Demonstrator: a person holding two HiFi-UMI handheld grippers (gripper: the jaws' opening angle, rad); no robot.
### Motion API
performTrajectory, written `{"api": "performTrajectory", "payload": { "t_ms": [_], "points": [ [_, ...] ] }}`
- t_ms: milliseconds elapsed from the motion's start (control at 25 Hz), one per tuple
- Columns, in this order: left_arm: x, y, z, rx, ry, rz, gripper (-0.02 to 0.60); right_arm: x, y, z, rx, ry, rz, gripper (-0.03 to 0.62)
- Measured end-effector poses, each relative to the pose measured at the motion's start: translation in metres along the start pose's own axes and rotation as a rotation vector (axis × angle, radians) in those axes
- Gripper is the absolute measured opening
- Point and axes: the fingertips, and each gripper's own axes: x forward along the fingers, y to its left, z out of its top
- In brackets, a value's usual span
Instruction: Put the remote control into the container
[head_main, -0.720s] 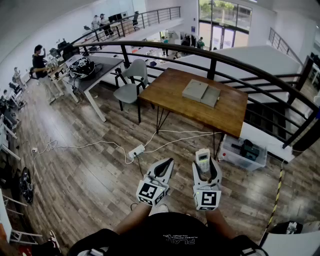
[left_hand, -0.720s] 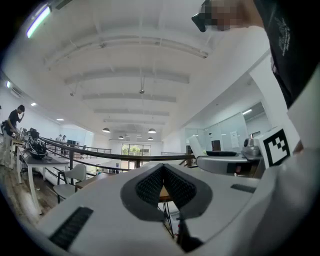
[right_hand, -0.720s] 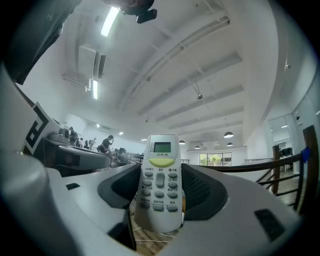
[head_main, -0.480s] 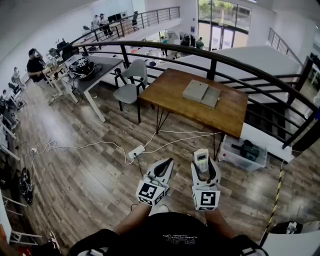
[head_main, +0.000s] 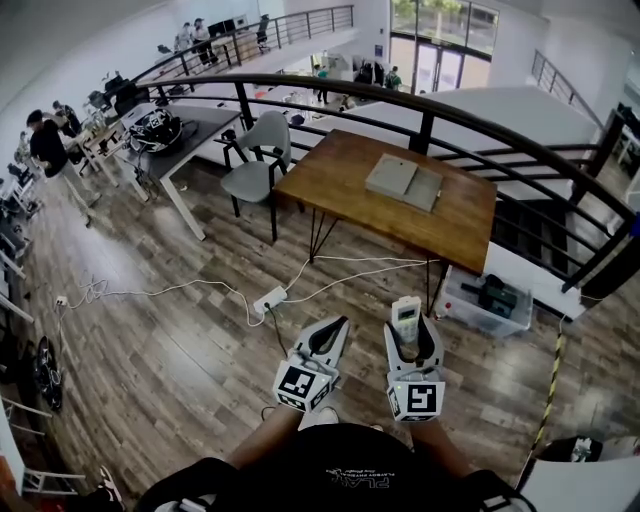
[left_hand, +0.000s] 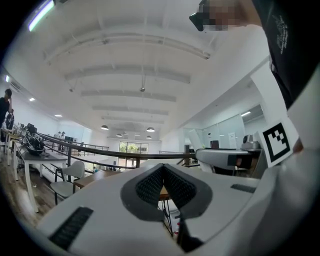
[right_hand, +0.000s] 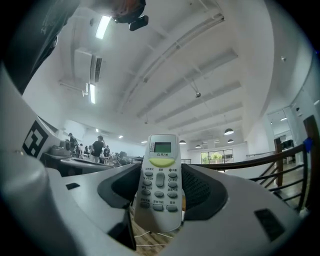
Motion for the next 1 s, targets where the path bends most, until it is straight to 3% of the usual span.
{"api": "performTrajectory", "payload": {
  "t_ms": [440, 720, 1000],
  "points": [
    [-0.003, 0.043, -0.006, 0.009, 0.007, -0.075, 0.002, 0.038, 0.032, -0.002, 0.040, -0.009, -0.010, 0.262],
    [0.005, 0.070, -0.003, 0.004, -0.017, -0.055, 0.002, 0.059, 0.026, -0.014, 0.051, 0.028, -0.030, 0.262],
    [0.039, 0.092, -0.011, -0.007, 0.028, -0.036, 0.002, 0.097, 0.006, -0.029, 0.078, 0.038, -0.009, 0.262]
  ]
}}
